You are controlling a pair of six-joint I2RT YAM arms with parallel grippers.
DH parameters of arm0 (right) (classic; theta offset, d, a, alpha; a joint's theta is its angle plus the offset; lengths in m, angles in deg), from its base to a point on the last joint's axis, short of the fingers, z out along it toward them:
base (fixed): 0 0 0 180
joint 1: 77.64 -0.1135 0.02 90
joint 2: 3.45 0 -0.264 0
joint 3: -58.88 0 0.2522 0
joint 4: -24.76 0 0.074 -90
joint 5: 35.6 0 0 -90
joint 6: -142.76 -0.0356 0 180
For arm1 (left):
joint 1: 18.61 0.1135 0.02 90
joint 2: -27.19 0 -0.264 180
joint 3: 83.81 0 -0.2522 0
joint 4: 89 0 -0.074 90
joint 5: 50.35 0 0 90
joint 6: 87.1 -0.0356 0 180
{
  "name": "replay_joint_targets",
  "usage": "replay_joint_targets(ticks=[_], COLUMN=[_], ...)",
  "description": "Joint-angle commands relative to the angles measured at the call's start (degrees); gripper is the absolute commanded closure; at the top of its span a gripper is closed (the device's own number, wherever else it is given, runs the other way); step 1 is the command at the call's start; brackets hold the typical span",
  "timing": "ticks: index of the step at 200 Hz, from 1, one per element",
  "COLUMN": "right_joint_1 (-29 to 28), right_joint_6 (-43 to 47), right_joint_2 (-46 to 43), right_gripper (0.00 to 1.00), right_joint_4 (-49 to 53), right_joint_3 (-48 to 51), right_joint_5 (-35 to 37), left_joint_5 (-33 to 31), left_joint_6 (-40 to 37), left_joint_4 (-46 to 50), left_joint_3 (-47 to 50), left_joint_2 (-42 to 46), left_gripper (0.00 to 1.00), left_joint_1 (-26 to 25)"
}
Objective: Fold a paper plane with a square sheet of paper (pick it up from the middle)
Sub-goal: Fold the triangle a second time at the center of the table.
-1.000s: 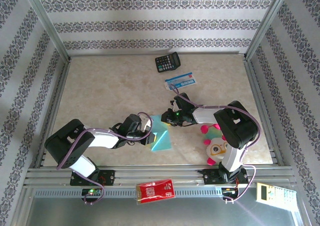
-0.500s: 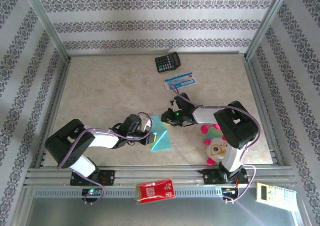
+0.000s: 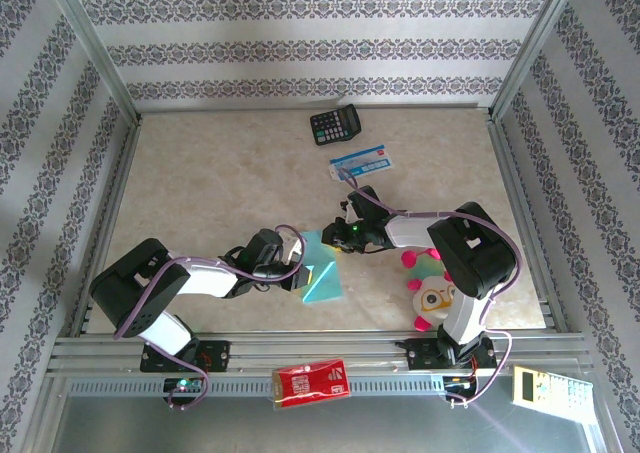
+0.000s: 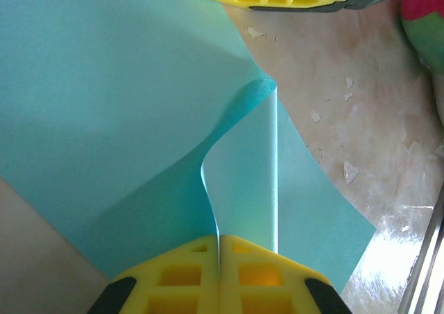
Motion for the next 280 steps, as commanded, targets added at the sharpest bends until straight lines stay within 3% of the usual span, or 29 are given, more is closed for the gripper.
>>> replay_joint_targets(ticks=[1, 181, 239, 280], right_joint_1=[-0.22, 0.01, 1.34, 2.12], right_joint_6=[1.05, 1.36, 2.37, 2.06], right_joint_2=[3.13, 2.23, -2.74, -8.83], right_gripper=[0.75, 0.73, 0.69, 0.69], right_joint_4=[1.04, 1.99, 4.95, 6.09], right_joint_3=[1.15, -1.25, -4.64, -1.58], right_joint_5=[1.76, 0.41, -2.04, -2.24], left_joint_5=[-2.10, -2.56, -3.46, -3.61], left_joint_6=[0.19, 1.11, 0.91, 1.77], left_joint_4=[2.35, 3.60, 5.04, 4.89], left_joint_3=[1.20, 1.68, 1.92, 1.59], left_joint_2=[-0.12, -1.56, -2.24, -3.31], left_gripper=[1.00, 1.00, 1.00, 1.00], left_joint_1=[0.79, 0.72, 0.72, 0.72])
